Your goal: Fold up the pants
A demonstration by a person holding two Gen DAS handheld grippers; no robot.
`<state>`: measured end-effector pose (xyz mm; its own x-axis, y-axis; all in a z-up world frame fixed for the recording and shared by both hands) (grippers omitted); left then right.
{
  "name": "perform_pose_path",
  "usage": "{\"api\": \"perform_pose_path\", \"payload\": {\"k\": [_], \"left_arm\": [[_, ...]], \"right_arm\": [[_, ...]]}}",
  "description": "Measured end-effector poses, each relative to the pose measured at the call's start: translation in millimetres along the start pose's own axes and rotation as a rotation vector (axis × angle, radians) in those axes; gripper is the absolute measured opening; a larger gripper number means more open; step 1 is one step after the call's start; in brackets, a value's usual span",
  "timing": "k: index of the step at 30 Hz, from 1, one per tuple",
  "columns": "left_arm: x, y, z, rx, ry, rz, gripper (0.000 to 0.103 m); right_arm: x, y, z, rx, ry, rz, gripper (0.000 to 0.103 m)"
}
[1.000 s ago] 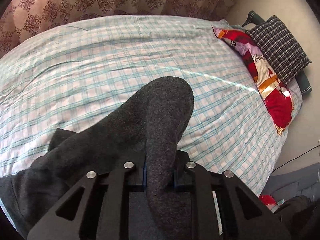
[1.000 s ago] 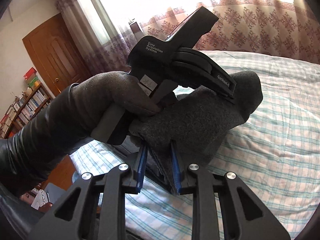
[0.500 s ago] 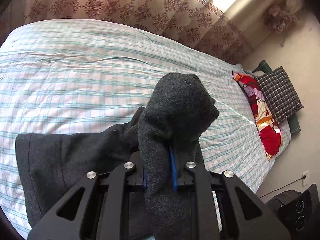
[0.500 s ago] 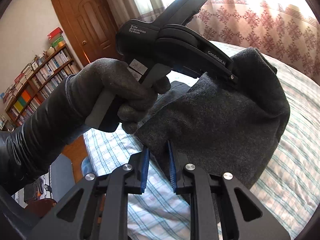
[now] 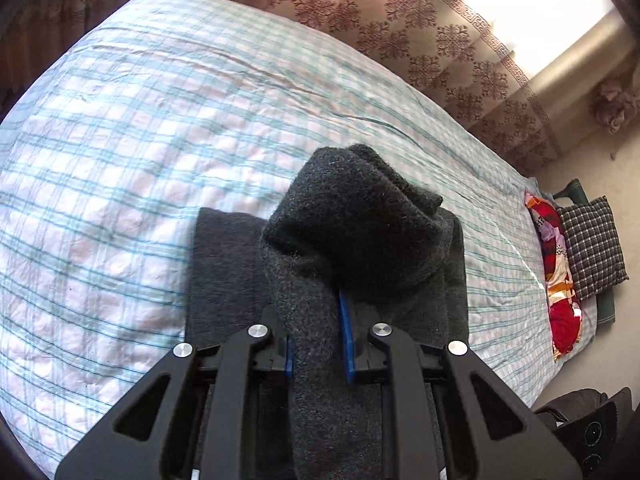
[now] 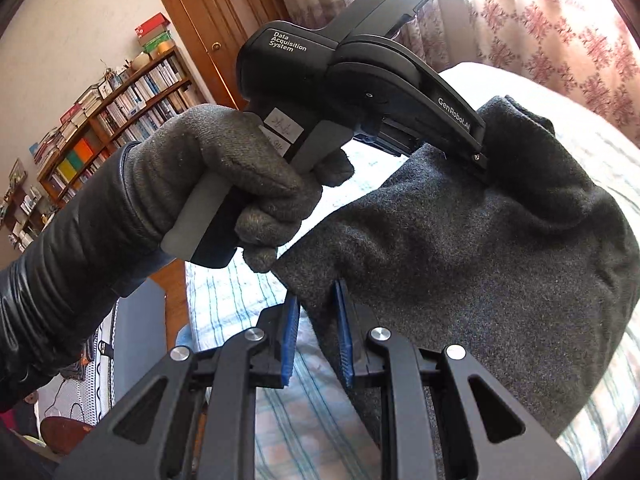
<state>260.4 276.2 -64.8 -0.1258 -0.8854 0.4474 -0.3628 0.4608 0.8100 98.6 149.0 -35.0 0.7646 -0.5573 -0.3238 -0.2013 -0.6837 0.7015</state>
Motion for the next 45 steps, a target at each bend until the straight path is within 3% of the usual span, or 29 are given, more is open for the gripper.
{"api": "perform_pose_path", "payload": {"k": [3, 5, 6, 9, 12, 14, 15, 16, 18, 23, 27, 31, 33, 35, 39, 40, 41, 43, 45], "left_arm": [[-19, -10, 6, -0.016, 0.023, -0.010, 0.018], [-22, -11, 10, -0.003, 0.021, 0.003, 0.018], [-24, -11, 11, 0.005, 0.022, 0.012, 0.018], [-27, -11, 12, 0.018, 0.021, 0.016, 0.022], [-25, -6, 14, 0.036, 0.029, 0.010, 0.026], [-21, 4, 16, 0.084, -0.006, -0.144, 0.055], [-18, 12, 17, 0.114, -0.032, -0.231, 0.060], [-16, 20, 18, 0.137, -0.043, -0.264, 0.063], [-11, 38, 24, 0.175, -0.034, -0.266, 0.063], [12, 69, 56, 0.218, -0.041, -0.284, 0.063], [27, 65, 103, 0.165, -0.027, -0.279, 0.063], [13, 56, 142, 0.117, 0.088, -0.295, 0.063], [3, 57, 154, 0.119, 0.151, -0.281, 0.068], [-9, 56, 161, 0.128, 0.220, -0.217, 0.082], [-26, 49, 167, 0.171, 0.367, -0.044, 0.082], [-30, 49, 167, 0.194, 0.396, -0.025, 0.073], [-35, 49, 167, 0.211, 0.427, -0.011, 0.054], [-40, 50, 167, 0.219, 0.460, -0.029, 0.041], [-34, 53, 164, 0.236, 0.426, -0.053, 0.032]], "right_arm": [[6, -17, 3, -0.032, -0.005, -0.010, 0.024], [9, -16, 9, -0.024, -0.016, -0.014, 0.049], [12, -13, 12, -0.014, -0.019, -0.016, 0.053], [30, 7, 15, 0.021, -0.034, 0.001, 0.053], [46, 29, 12, 0.070, -0.058, 0.084, 0.053], [66, 41, 9, 0.096, -0.073, 0.168, 0.053], [75, 42, 6, 0.102, -0.075, 0.197, 0.053], [84, 42, 4, 0.102, -0.076, 0.216, 0.053], [94, 36, -6, 0.099, -0.068, 0.233, 0.053], [105, 2, -38, 0.082, -0.005, 0.176, 0.053], [114, -34, -60, 0.035, 0.040, 0.197, 0.053], [127, -59, -73, -0.005, 0.054, 0.252, 0.052], [133, -68, -76, -0.009, 0.070, 0.296, 0.051], [138, -70, -77, -0.006, 0.045, 0.291, 0.051], [138, -68, -76, 0.002, 0.037, 0.285, 0.051], [138, -68, -77, 0.003, 0.036, 0.281, 0.051], [139, -66, -77, 0.007, 0.034, 0.285, 0.051], [141, -63, -78, 0.020, 0.023, 0.308, 0.051], [148, -63, -81, 0.028, -0.009, 0.321, 0.051]]}}
Point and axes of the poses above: each gripper's, at about its wrist camera, not at the fingertips, and y roughly against the way its jaws point, x to its right, z to its underside, the point moved 1 cm from there along -y, roughly the way its jaws point
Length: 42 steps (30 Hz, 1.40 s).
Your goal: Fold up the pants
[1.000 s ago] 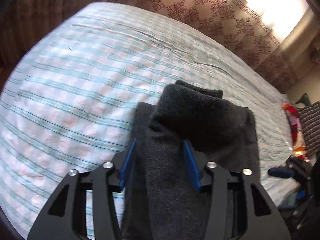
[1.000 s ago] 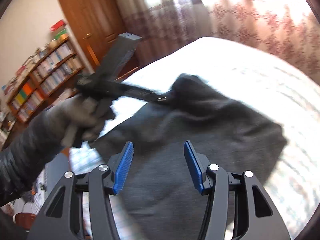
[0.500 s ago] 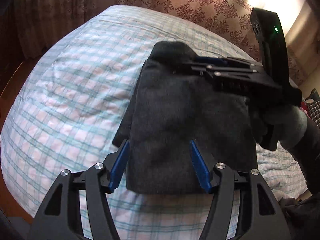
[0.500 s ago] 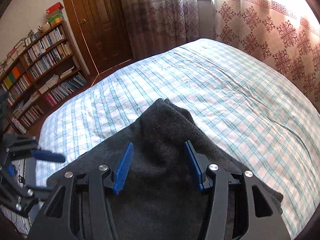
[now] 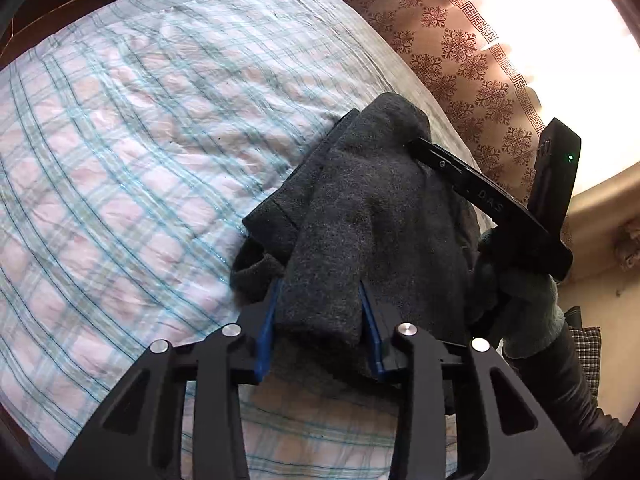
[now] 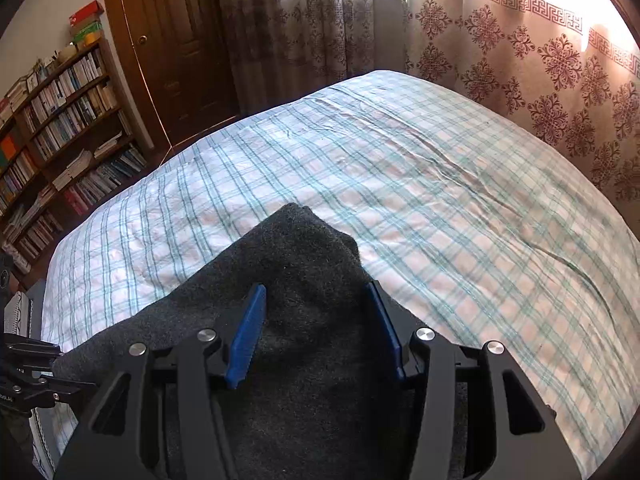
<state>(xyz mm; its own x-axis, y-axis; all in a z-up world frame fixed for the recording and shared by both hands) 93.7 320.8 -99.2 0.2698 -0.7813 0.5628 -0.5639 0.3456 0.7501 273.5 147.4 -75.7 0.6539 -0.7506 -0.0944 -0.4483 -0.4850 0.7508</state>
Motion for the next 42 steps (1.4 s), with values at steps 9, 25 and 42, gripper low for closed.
{"api": "perform_pose_path", "payload": {"k": [9, 25, 42], "left_arm": [[1, -11, -2, 0.030, -0.123, -0.099, 0.033], [99, 13, -43, 0.185, -0.359, -0.179, 0.064], [100, -120, -115, 0.100, -0.297, -0.252, 0.080]], "right_arm": [[15, -25, 3, -0.006, -0.073, 0.000, 0.069], [97, 98, 70, 0.054, -0.230, 0.212, 0.066], [135, 36, 97, -0.017, -0.391, 0.174, 0.076]]}}
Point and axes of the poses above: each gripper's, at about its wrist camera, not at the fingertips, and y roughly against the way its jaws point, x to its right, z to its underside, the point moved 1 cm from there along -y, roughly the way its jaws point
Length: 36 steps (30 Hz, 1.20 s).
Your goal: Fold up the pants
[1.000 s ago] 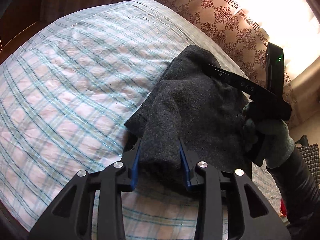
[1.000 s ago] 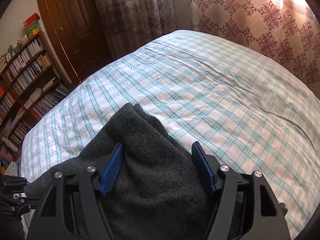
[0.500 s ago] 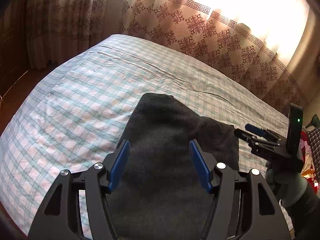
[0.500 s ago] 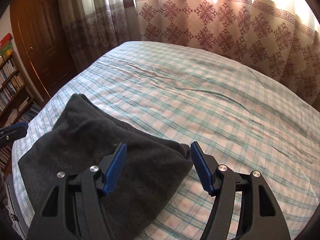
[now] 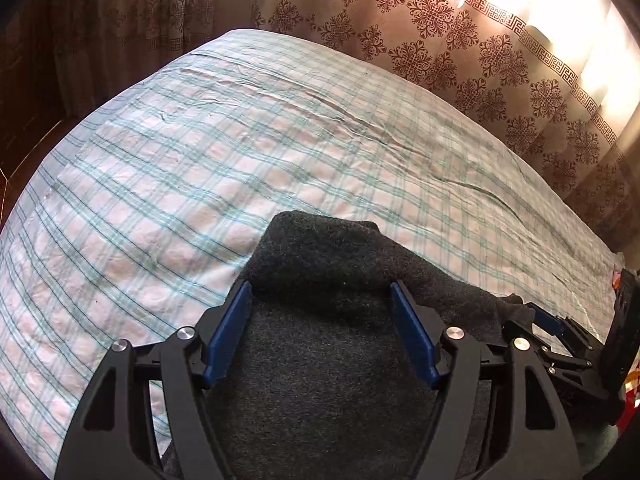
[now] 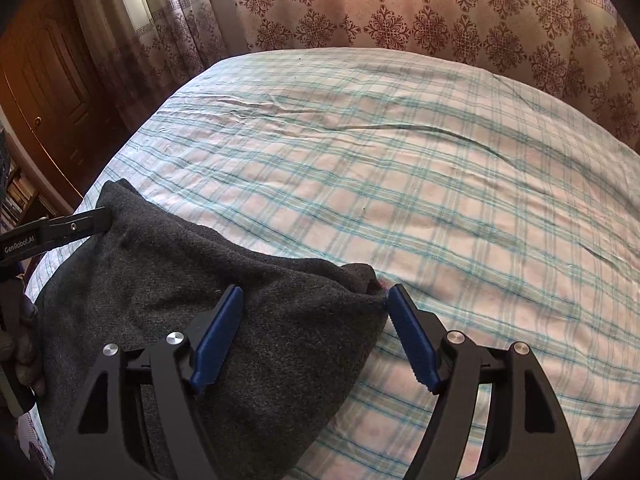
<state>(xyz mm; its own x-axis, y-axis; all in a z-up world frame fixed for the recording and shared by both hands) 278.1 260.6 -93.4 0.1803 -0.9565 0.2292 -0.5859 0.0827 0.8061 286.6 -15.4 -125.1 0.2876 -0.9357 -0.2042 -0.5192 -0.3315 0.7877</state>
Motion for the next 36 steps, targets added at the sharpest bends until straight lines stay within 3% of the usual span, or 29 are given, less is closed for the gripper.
{"api": "perform_pose_path", "payload": {"k": [2, 4, 6, 8, 9, 14, 18, 23, 26, 36], "left_arm": [[-14, -11, 2, -0.023, 0.066, 0.014, 0.095], [-23, -15, 5, -0.040, 0.113, 0.062, 0.096], [-16, -10, 5, -0.026, 0.080, 0.038, 0.096], [-12, -5, 4, -0.013, 0.062, 0.017, 0.096], [-12, -3, 4, -0.010, 0.065, 0.019, 0.095], [-6, 21, 0, 0.038, 0.053, 0.027, 0.095], [11, 48, 3, 0.086, -0.063, -0.065, 0.095], [27, 72, 25, 0.104, -0.177, -0.174, 0.095], [27, 80, 42, 0.104, -0.189, -0.202, 0.095], [6, 70, 82, 0.056, -0.139, -0.252, 0.095]], "right_arm": [[6, -4, 3, -0.004, -0.017, -0.029, 0.079], [10, -2, 3, -0.010, -0.037, -0.052, 0.079], [7, 9, 2, 0.007, -0.029, -0.038, 0.079], [-4, 30, 2, 0.051, 0.022, -0.022, 0.068], [-11, 41, 5, 0.071, 0.050, -0.029, 0.068], [-44, 82, 33, 0.104, 0.150, -0.134, 0.068], [-68, 94, 61, 0.047, 0.194, -0.229, 0.068], [-97, 104, 103, -0.002, 0.287, -0.249, 0.069], [-108, 104, 123, -0.011, 0.338, -0.215, 0.069], [-104, 99, 139, -0.022, 0.294, -0.196, 0.070]]}}
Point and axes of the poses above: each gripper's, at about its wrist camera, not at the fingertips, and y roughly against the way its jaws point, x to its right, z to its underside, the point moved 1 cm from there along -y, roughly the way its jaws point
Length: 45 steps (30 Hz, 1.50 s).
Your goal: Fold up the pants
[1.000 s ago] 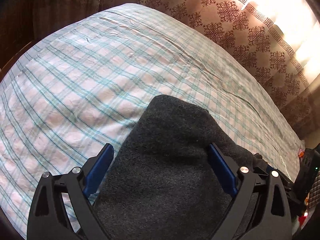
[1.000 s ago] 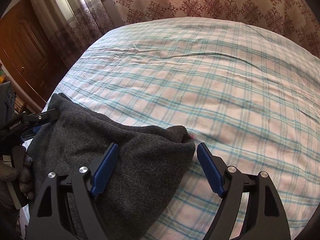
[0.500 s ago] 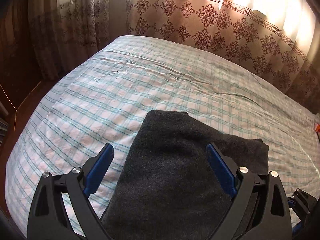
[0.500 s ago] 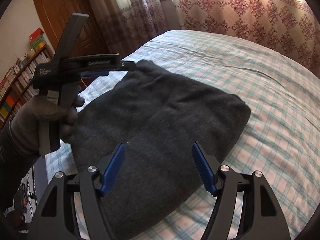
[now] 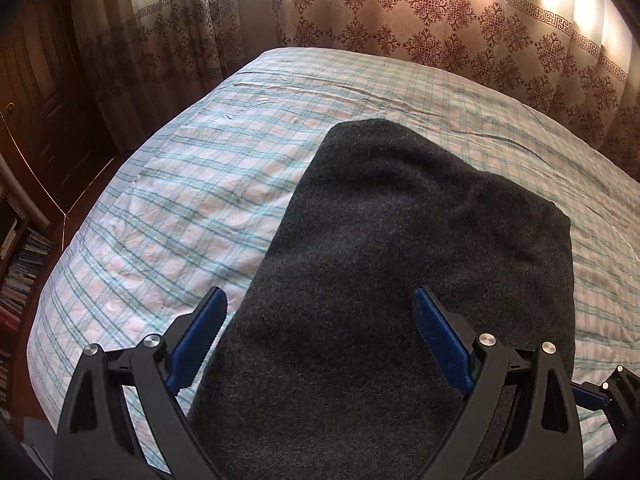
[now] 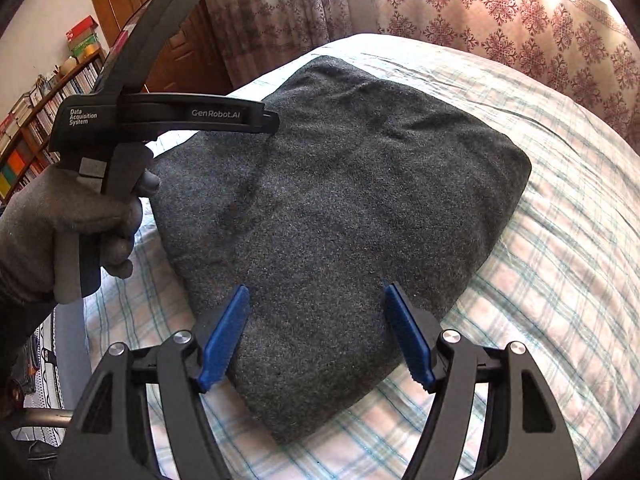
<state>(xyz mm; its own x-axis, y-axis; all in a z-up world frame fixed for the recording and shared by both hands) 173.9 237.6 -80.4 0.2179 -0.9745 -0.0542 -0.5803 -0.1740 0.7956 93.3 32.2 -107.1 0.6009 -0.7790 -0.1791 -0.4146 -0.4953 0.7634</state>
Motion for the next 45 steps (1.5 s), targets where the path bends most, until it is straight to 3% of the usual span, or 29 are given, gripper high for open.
{"api": "perform_pose_path", "payload": {"k": [5, 19, 26, 33, 37, 41, 45], "left_arm": [[-3, -5, 14, -0.006, 0.002, -0.012, 0.095], [0, -11, 14, -0.013, -0.017, -0.028, 0.096], [-5, 8, 23, -0.006, -0.011, -0.031, 0.096], [-23, 35, 52, -0.003, -0.015, -0.075, 0.096], [-28, 26, 62, -0.022, -0.003, -0.069, 0.096], [-30, 19, 67, -0.014, -0.022, -0.059, 0.098], [-35, 14, 65, -0.023, -0.004, -0.043, 0.099]], "right_arm": [[0, -3, 2, -0.008, -0.010, -0.001, 0.070], [-3, -6, -2, -0.012, -0.017, 0.009, 0.071], [2, 7, -3, -0.003, -0.056, -0.011, 0.071], [39, 17, -41, 0.094, -0.091, 0.082, 0.071], [68, -11, -73, 0.078, -0.143, 0.069, 0.070], [93, -50, -90, -0.008, -0.180, 0.047, 0.071], [86, -47, -91, -0.007, -0.134, 0.090, 0.072]]}}
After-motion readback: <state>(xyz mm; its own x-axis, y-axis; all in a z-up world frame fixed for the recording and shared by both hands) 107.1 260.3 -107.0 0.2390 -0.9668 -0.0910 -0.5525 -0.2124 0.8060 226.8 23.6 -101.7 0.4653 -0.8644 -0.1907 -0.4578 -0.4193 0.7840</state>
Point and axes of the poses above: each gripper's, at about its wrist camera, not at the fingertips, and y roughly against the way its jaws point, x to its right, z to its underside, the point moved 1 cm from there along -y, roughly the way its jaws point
